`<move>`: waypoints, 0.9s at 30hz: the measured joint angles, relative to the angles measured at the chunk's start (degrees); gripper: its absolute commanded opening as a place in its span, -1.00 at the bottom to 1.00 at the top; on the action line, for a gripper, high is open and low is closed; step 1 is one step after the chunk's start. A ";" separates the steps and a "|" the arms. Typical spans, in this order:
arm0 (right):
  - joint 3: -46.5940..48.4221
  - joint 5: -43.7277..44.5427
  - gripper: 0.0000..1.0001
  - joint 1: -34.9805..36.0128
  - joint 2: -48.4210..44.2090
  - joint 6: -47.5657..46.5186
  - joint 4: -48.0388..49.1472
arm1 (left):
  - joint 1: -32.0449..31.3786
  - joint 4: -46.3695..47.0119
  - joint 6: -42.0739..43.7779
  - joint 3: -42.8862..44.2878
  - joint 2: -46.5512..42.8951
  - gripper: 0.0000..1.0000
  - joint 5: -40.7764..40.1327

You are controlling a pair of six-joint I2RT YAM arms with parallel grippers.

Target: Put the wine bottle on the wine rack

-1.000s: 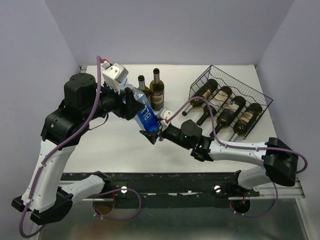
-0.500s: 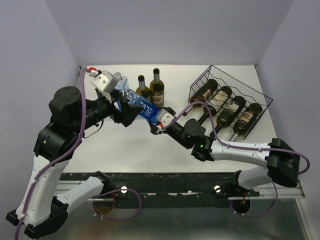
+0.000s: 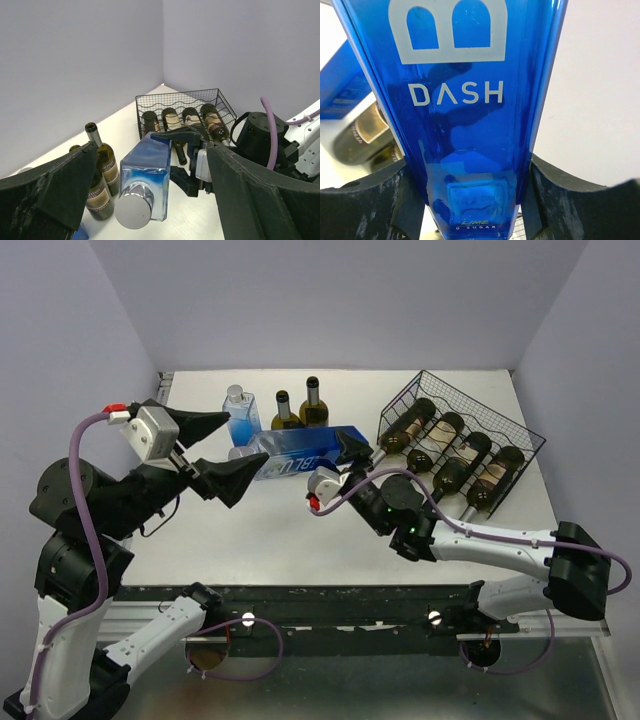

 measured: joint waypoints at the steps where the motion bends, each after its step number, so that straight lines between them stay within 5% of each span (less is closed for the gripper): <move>1: -0.09 0.04 -0.99 -0.02 -0.42 -1.77 0.07 | 0.00 -0.02 0.00 0.09 -0.17 0.98 -0.15; 12: -2.58 -0.66 -0.99 0.00 -2.71 -21.05 -0.37 | 0.00 -6.19 0.11 5.03 2.47 0.98 -0.37; 27: -1.86 -3.28 -0.99 0.00 -4.46 -31.19 -10.34 | -0.79 -24.72 8.07 1.70 14.88 0.98 5.99</move>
